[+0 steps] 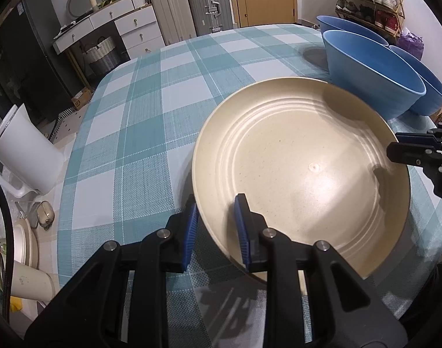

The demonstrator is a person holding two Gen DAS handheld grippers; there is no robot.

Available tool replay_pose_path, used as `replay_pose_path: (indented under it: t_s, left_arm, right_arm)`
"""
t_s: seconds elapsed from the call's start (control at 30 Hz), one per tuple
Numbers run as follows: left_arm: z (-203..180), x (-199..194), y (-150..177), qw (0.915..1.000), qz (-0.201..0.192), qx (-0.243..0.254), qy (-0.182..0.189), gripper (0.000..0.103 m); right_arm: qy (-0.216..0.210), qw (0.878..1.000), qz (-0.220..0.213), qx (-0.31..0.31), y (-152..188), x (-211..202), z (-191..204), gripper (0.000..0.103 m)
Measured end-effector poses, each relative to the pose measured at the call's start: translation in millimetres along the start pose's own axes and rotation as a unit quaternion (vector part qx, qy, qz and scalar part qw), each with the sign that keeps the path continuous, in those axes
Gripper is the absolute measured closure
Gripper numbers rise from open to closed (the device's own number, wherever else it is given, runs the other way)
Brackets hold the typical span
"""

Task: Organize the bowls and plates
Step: 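Lower the held plate onto the stacked cream plates and open the left tool, then withdraw the left tool and move it to the rim of a blue bowl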

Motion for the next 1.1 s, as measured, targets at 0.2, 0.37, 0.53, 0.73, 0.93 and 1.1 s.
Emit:
replay_pose_path:
  t_s: [0.2,0.37,0.53,0.73,0.93,1.1]
  left_arm:
    - [0.9,1.1,0.1,1.0,0.001,-0.003,0.002,0.081]
    - [1.0,1.5,0.5,1.0,0.001,-0.003,0.004,0.081]
    - [0.8,0.8,1.5,0.9999,0.002,-0.006,0.01,0.081]
    - [4.2,-7.5,2.4,0.9996,-0.006,-0.016,0.022,0.081]
    - [11.9,-20.5,-0.5,0.9981,-0.013,-0.043,0.042,0.072]
    - [16.8,-35.1,-6.7,0.9966,-0.023,-0.062,0.049,0.032]
  right_arm:
    - [0.003,1.0,0.0,-0.002,0.3,-0.5,1.0,0.084]
    - [-0.004,1.0,0.0,0.004,1.0,-0.6,1.5,0.084]
    - [-0.006,1.0,0.003,0.005,0.4,-0.2,0.8,0.084]
    - [-0.024,1.0,0.001,0.013,-1.2,-4.0,2.4,0.059]
    - [-0.035,0.999,-0.003,0.024,-2.1,-10.7,3.5,0.036]
    - [-0.035,0.999,-0.006,0.022,-2.9,-17.5,5.9,0.031]
Point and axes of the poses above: each gripper's, at about its wrist camera, not at the fingertips, and x roughly the way its jaws point, z to its left, y to its underside, the point moved 10 cm from there along x, roughly the way its jaws point, and after that the axes turned 8 degrees about -x, right-handed, at the moved point
